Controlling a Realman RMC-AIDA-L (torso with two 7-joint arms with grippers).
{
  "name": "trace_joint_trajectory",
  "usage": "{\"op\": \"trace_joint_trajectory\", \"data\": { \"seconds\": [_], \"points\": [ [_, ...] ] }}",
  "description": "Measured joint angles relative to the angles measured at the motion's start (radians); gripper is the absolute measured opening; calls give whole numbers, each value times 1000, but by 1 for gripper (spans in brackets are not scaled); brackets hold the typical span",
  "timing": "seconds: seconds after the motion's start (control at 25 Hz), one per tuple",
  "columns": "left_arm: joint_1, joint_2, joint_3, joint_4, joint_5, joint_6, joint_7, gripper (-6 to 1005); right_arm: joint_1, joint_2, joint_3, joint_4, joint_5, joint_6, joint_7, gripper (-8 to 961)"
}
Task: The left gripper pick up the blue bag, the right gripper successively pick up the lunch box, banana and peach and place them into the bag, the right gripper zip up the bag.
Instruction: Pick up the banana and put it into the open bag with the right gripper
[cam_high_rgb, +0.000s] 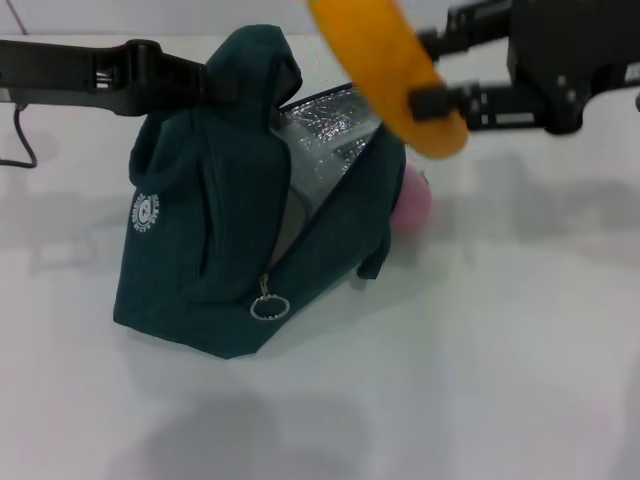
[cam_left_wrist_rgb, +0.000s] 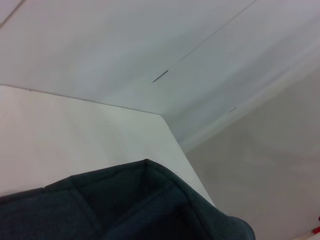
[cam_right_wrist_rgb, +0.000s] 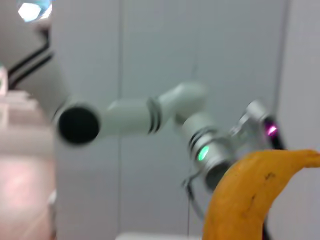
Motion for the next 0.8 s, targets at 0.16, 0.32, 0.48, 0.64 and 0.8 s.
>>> {"op": "trace_joint_trajectory", "data": {
  "seconds": [0.16, 0.32, 0.48, 0.64, 0.8],
  "points": [
    [3, 0, 0, -13, 2, 1, -4, 40, 1, -6, 1, 103, 101, 38, 11, 413],
    [2, 1, 0, -17, 0, 2, 2, 41, -2, -2, 1, 200, 191, 60, 8, 413],
    [2, 3, 0, -17, 0, 2, 1, 41, 2, 6, -6, 313, 252, 72, -43, 413],
    [3, 3, 0, -17, 0, 1, 2, 41, 14, 11, -8, 470, 262, 85, -144, 413],
    [5, 3, 0, -24, -1, 0, 3, 41, 31, 14, -30, 591, 264, 112, -225, 413]
  ]
}}
